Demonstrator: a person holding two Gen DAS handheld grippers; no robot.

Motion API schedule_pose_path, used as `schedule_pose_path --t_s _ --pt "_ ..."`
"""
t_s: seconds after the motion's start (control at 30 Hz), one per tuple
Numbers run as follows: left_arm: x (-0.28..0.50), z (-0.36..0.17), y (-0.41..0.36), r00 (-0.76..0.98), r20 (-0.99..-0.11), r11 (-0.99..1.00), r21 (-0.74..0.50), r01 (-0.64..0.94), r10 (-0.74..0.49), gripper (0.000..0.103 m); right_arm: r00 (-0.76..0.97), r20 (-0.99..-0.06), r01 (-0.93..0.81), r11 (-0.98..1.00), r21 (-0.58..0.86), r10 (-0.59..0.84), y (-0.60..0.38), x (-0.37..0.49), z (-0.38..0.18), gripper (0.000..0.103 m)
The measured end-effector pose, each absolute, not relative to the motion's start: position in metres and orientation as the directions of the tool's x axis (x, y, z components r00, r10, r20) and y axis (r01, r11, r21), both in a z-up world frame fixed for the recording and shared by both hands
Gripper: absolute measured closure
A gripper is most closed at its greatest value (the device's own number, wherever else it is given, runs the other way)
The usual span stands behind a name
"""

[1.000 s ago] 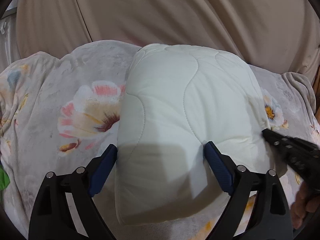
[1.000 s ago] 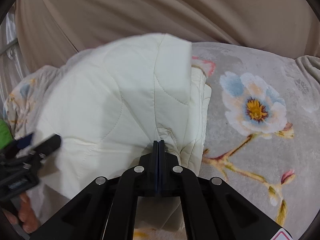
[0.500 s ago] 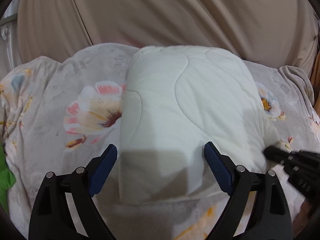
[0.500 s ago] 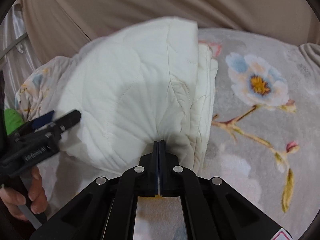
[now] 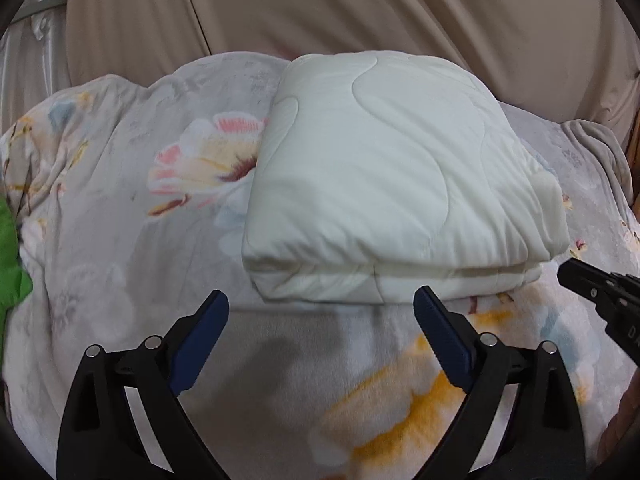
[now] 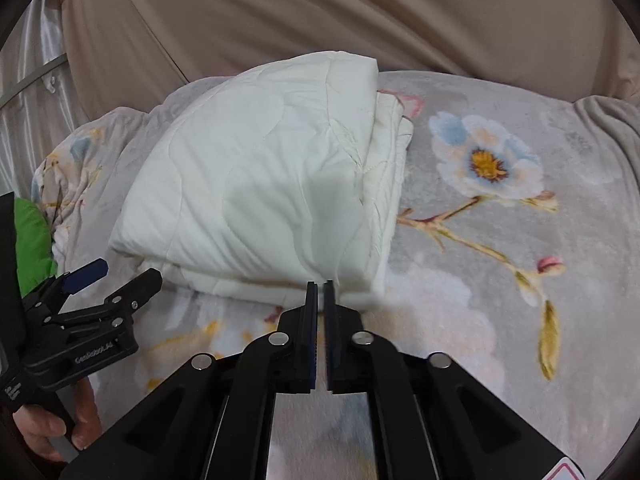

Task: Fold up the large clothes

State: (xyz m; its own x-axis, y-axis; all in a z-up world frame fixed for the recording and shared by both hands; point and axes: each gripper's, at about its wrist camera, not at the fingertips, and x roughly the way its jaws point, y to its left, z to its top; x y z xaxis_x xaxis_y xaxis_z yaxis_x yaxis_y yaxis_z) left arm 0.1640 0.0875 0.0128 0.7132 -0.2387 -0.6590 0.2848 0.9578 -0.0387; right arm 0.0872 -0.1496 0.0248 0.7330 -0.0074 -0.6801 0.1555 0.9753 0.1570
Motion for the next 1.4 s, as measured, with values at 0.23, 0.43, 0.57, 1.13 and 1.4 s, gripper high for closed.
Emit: schedule_pose_path --t_s 0.23,0.43,0.57,1.13,1.4 --pt "0.144 -0.006 0.083 0.742 -0.640 0.965 0.004 0.263 -0.200 0.012 0.732 -0.673 0.215 0.974 0.074 -0.110 -0.130 0.069 -0.004 0.088" --pt "0.134 -0.015 0.082 0.754 -0.627 0.971 -0.015 0.240 -0.196 0.012 0.737 -0.659 0.223 0.974 0.030 -0.148 -0.118 0.071 -0.020 0.081" --pt "0.131 -0.016 0.080 0.767 -0.615 0.973 -0.003 0.230 -0.183 0.012 0.740 -0.656 0.225 0.974 0.031 -0.150 -0.120 0.072 -0.022 0.077" --pt "0.130 -0.023 0.062 0.764 -0.625 0.964 0.072 0.257 -0.157 0.012 0.726 -0.669 0.243 0.969 0.036 -0.157 -0.113 0.075 -0.030 0.072" --pt "0.132 -0.024 0.058 0.765 -0.627 0.963 0.084 0.255 -0.148 0.012 0.723 -0.672 0.243 0.970 0.028 -0.162 -0.107 0.076 -0.032 0.072"
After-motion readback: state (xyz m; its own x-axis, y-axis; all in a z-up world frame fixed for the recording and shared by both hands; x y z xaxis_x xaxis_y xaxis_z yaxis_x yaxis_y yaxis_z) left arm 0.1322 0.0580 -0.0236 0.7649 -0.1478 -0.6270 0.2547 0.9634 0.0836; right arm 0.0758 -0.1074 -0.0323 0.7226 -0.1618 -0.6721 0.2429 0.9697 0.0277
